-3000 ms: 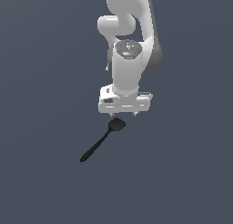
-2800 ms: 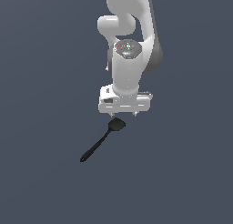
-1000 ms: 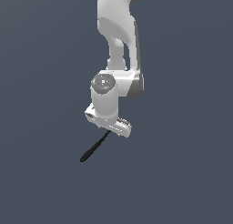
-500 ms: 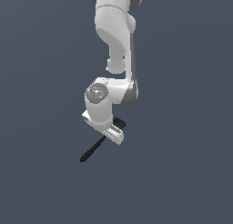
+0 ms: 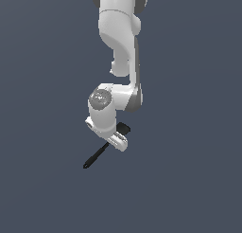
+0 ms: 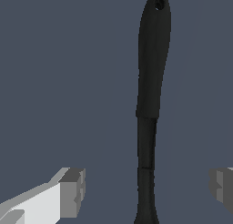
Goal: Pick up the object and move it to a goal position.
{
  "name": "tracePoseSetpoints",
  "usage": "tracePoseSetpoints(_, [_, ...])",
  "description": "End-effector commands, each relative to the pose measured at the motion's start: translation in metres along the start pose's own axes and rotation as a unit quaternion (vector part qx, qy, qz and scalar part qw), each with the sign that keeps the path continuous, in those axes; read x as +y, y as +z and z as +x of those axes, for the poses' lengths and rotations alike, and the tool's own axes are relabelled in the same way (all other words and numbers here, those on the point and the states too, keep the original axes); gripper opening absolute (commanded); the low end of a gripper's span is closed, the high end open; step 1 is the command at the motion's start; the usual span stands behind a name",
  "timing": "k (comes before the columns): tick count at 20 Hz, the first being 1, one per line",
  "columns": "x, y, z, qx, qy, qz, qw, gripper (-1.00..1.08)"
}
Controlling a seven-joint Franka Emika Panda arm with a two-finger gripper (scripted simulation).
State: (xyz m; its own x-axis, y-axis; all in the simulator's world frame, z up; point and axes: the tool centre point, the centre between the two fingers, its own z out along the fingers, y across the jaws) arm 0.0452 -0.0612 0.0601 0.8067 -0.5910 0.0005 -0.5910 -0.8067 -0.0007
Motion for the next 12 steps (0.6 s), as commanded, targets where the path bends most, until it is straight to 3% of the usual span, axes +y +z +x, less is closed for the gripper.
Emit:
tracePoseSetpoints(1, [0.0, 0.01, -0.001, 0.0, 0.001, 0.0, 1.0, 1.0])
tracePoseSetpoints(12, [0.0, 0.043, 0.0, 0.0, 0.002, 0.0, 1.0, 1.0])
